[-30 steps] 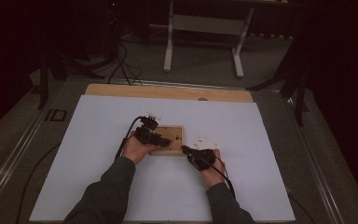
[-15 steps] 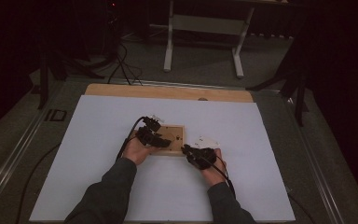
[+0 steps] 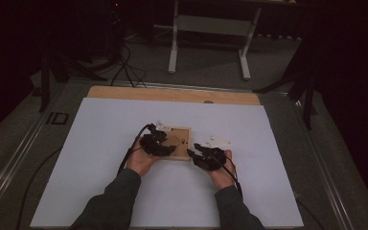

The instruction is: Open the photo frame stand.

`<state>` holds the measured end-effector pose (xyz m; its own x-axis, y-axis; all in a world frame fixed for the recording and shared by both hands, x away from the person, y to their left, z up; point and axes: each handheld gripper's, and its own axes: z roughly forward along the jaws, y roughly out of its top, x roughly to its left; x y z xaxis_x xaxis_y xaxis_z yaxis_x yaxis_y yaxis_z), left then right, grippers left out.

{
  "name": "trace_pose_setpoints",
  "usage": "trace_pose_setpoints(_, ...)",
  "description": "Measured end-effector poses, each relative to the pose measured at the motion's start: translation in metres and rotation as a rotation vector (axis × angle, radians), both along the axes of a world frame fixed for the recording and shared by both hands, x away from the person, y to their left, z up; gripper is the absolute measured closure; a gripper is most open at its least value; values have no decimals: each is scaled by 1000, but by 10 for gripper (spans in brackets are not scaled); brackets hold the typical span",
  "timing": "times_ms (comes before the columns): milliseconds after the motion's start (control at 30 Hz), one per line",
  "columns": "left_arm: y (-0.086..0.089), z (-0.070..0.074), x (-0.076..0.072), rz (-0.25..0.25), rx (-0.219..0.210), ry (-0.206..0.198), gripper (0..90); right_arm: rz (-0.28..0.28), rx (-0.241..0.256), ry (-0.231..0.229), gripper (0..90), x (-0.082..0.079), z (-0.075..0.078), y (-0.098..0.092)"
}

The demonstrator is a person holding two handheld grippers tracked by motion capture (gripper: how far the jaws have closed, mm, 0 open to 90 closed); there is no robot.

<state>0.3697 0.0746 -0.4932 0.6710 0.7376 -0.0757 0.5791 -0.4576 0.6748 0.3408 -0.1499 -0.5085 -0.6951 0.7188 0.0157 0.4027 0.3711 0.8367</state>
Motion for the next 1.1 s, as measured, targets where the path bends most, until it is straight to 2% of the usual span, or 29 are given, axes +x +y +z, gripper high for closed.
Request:
trace_pose_setpoints(167,-2,-1,-11,9,9,-64,529,1,7,7,578,0,3,0)
trace_pose_setpoints(333,-2,-2,-17,6,20,-103,529,1,11,15,566,4,10,-1)
trace_pose_setpoints(533,-4,-3,-24,6,34,-149,529,-11,3,25,546,17,17,1)
trace_pose_setpoints(633,-4,-4,-27,7,33,-166,530,-22,14,33,540,25,21,1)
trace_pose_setpoints(767,-2,-5,-31,5,33,-183,529,-31,47,77,533,37,22,1)
trace_pose_setpoints(833,-2,-5,-32,4,31,-189,530,-30,56,85,532,39,21,0)
trace_pose_setpoints(900,-1,-7,-34,4,26,-201,530,-33,96,125,522,46,19,0)
trace_pose_setpoints(1100,0,-8,-40,-5,34,-240,530,-17,101,165,476,54,14,5)
